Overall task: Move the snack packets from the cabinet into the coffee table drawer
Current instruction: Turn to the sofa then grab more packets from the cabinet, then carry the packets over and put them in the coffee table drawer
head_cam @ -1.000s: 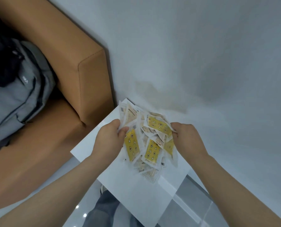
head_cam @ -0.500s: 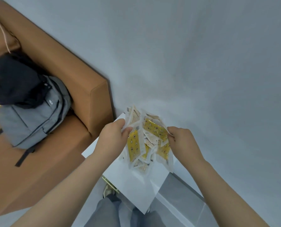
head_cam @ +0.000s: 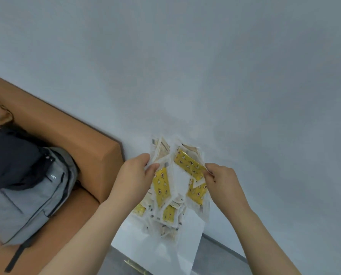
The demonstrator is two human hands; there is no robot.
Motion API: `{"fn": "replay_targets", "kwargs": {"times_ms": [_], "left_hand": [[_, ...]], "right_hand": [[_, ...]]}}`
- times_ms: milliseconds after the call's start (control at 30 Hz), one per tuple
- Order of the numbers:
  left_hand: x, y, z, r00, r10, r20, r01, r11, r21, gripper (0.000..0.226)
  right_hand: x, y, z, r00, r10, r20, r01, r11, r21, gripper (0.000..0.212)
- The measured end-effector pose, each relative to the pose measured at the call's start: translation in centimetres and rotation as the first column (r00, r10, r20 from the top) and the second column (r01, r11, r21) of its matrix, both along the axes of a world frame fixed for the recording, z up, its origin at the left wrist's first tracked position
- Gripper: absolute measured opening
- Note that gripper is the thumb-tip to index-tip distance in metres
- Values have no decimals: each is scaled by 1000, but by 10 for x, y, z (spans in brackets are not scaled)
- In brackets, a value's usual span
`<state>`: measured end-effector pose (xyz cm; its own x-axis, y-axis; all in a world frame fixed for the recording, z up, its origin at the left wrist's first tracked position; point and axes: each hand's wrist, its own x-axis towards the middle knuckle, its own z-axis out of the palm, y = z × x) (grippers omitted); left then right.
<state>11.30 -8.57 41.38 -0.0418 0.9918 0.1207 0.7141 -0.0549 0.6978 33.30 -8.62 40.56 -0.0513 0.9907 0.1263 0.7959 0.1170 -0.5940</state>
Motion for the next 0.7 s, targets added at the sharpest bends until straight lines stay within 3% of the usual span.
{"fn": "replay_targets", "kwargs": {"times_ms": [333, 700], "left_hand": [[-29, 15, 49, 961, -271, -47, 274, 959, 66, 39], [45, -28, 82, 832, -554, -16, 553, 829, 81, 39]], "right_hand": [[-40, -45, 43, 958, -277, -72, 283, 955, 90, 33], [8, -148, 72, 810, -581, -76, 586, 804, 102, 27]]}}
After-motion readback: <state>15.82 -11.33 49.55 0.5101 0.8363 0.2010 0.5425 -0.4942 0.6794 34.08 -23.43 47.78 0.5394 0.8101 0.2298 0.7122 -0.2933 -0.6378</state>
